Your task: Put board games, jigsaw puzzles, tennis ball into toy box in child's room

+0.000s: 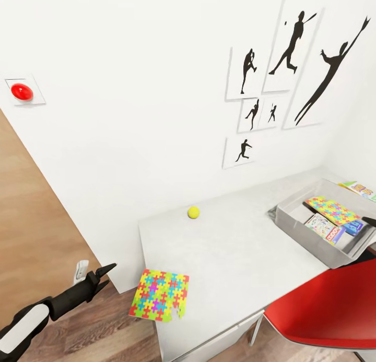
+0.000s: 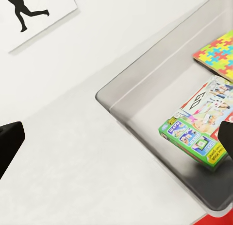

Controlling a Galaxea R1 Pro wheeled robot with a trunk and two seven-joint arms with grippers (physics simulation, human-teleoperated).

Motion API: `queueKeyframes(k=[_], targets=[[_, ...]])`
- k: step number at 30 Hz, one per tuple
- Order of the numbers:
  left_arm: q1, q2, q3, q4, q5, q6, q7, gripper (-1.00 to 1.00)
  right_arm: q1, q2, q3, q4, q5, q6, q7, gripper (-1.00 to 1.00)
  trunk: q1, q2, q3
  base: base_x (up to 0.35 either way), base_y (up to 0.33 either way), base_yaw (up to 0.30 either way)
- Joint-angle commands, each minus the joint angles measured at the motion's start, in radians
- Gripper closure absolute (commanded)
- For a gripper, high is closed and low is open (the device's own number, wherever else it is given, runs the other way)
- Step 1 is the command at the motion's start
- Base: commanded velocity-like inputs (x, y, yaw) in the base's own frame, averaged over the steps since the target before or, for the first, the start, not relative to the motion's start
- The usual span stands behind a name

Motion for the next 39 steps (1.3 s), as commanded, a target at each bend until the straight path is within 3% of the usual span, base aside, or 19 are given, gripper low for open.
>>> queueKeyframes(k=[1,39], targets=[[-0.001,0.001,-0.003,0.000,0.010,0.004,-0.001,-1.00,-0.001,-0.001,-0.001,0.000,0.003,0.004,0.006,-1.00,0.000,-0.001,-0.001,0.000,0.000,0.000],[-0.001,0.001,-0.002,-0.002,0.010,0.003,-0.002,-1.00,-0.001,-0.008,-0.001,0.000,0.003,0.005,0.006,-1.00,0.000,-0.001,-0.001,-0.072,0.000,0.000]])
